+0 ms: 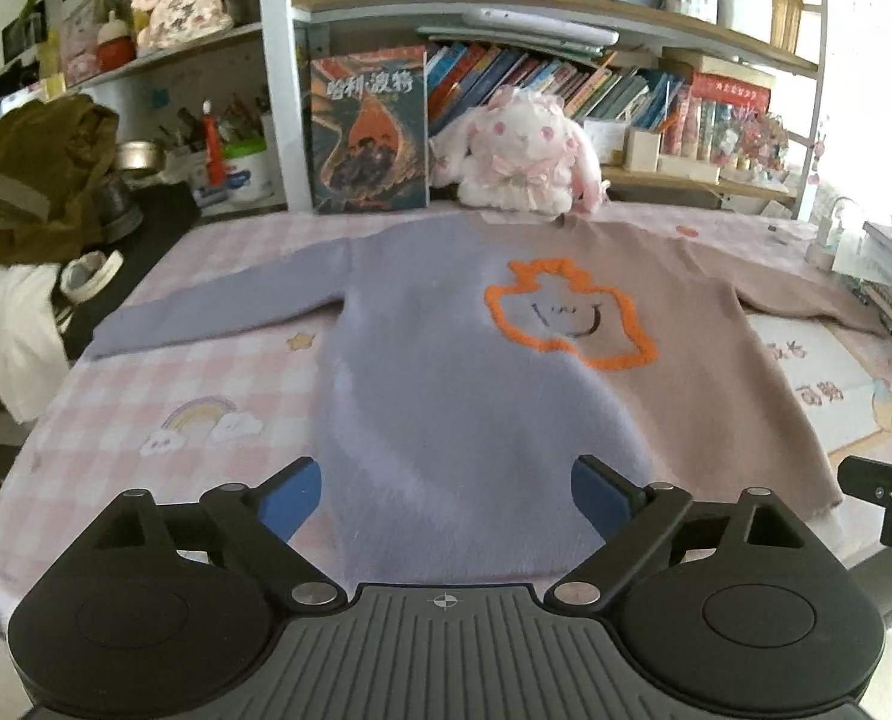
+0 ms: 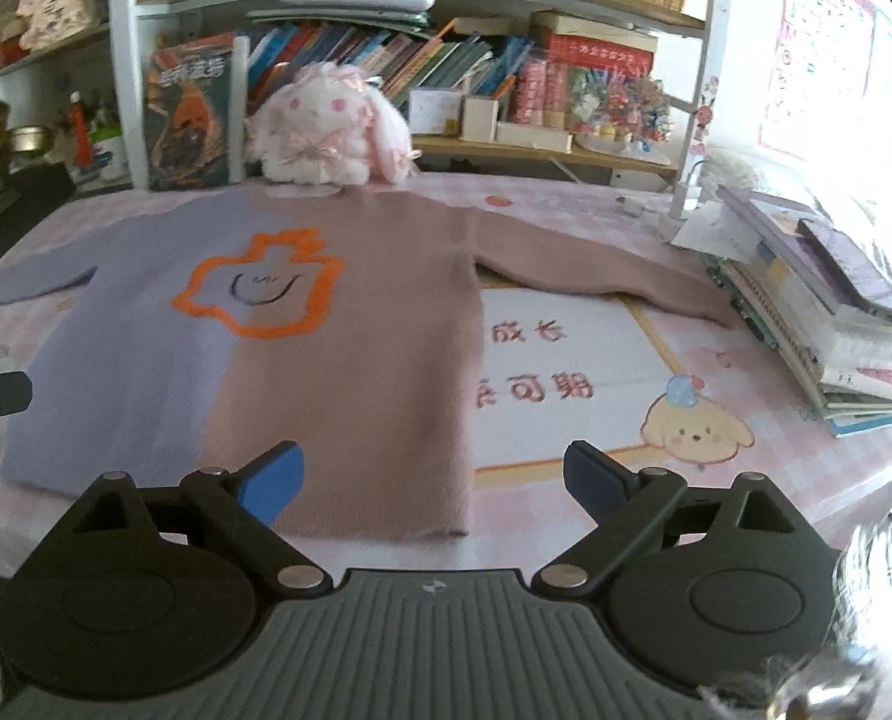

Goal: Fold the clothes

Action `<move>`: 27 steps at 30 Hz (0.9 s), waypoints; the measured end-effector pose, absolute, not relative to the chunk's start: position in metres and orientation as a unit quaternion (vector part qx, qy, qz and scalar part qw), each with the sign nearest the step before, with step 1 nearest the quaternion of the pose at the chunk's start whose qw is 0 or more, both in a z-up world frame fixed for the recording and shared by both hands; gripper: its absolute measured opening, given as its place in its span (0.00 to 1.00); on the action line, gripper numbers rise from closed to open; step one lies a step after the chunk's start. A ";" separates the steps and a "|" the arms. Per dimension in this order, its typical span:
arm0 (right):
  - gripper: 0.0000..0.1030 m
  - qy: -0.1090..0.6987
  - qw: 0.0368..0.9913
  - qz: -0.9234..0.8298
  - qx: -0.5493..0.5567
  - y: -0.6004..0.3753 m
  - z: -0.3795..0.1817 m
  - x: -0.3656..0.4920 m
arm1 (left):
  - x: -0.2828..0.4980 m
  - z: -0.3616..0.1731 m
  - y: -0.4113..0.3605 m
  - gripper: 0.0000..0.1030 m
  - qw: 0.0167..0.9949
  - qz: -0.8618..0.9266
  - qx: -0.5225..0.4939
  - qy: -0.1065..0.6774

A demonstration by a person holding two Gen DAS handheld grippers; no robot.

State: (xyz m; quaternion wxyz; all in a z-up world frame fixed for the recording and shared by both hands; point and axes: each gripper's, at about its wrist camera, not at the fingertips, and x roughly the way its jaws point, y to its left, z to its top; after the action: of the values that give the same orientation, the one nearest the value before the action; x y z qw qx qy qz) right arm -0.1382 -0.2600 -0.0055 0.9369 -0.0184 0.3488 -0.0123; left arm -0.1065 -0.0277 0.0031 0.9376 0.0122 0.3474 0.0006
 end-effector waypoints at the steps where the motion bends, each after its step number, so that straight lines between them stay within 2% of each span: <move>1: 0.91 0.352 0.936 -0.009 -0.020 -0.258 -0.007 -0.140 | -0.108 0.002 -0.026 0.90 0.936 0.001 0.012 0.351; 14: 0.95 0.350 0.936 -0.040 -0.015 -0.221 -0.005 -0.136 | -0.095 -0.005 0.006 0.91 0.937 -0.055 0.071 0.338; 18: 0.95 0.345 0.936 -0.074 0.007 -0.192 -0.005 -0.130 | -0.076 -0.004 0.037 0.91 0.931 -0.080 0.103 0.341; 27: 0.96 0.358 0.927 -0.113 0.011 -0.100 -0.011 -0.118 | -0.030 -0.016 0.122 0.94 0.920 -0.121 0.078 0.364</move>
State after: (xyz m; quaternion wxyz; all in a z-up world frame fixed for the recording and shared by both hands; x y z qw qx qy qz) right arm -0.1176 -0.0999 -0.0107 0.9268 0.0112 0.3579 -0.1135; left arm -0.0303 0.1225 -0.0157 0.9202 0.0777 0.3640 -0.1212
